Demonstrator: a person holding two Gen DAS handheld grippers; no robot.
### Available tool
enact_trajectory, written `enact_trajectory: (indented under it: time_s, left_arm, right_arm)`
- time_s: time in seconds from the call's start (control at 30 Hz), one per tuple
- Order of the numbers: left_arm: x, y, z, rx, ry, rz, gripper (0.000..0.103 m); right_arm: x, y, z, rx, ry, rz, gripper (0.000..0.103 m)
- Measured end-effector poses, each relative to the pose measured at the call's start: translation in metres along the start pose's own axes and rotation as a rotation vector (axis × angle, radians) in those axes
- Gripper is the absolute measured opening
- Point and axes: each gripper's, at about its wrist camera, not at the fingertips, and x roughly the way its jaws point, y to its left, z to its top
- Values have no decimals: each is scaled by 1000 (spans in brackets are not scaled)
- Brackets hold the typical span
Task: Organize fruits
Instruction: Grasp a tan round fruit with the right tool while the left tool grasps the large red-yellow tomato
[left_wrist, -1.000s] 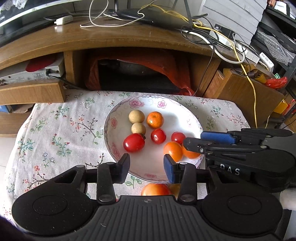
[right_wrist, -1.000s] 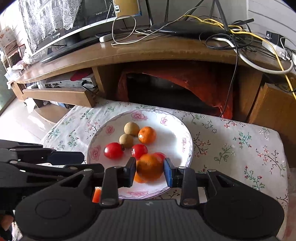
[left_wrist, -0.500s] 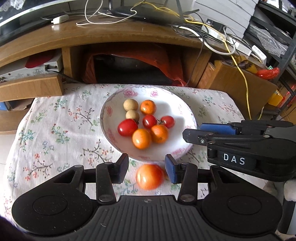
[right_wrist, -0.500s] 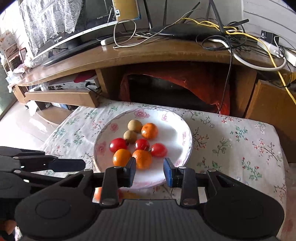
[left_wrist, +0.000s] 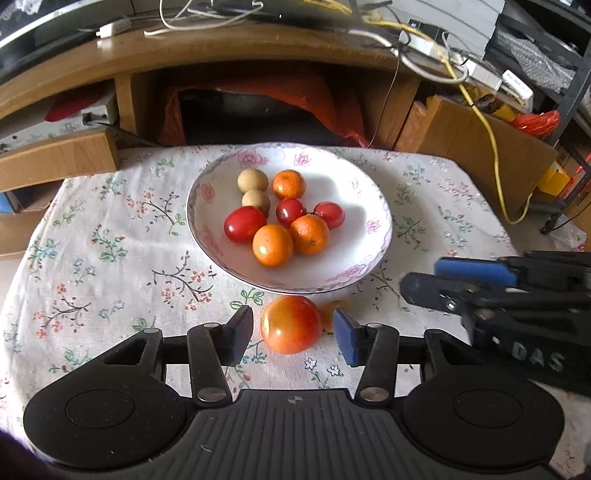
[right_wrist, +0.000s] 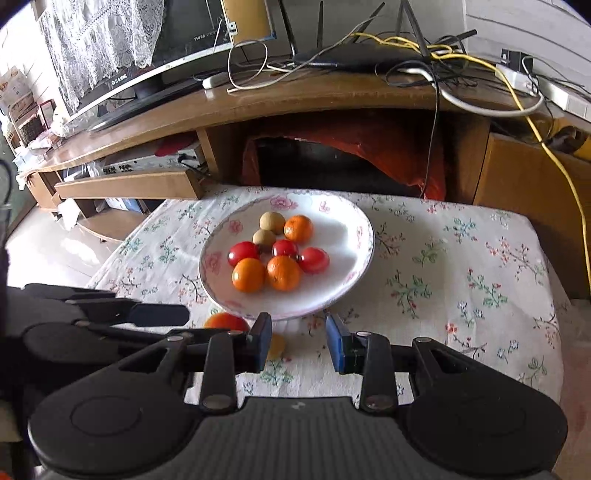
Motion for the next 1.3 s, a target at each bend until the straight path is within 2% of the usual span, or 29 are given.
enact_trajectory:
  time_s: [0.23,0.43,0.7,0.9,1.03,1.1,1.3]
  left_arm:
    - [20,3,-4,-30,23,-1,52]
    - [11,8,-10,-27,39,4,51]
    - [-15,33,-33,-57,69,3,51]
    - [-14,36,-39,-63,68,-13,52]
    - [-8,34,-38,-42,71,12,52]
    - [-3,33,-40,-38,84,17,52]
    - [-6,30,-41,-21,85,15,51]
  right_arm:
    - [13,-6,-6,11,28,3,25]
    - [26,-5,-8,15,57,7,25]
    - [45,10,-8,17,92,59,25]
    - [65,24,-7,-26,110,56,25]
    - [75,27,-11,-48,125,54,25]
    - [74,31,-13,-85,112,32,19]
    - [64,24,-12,-62,111,48,19]
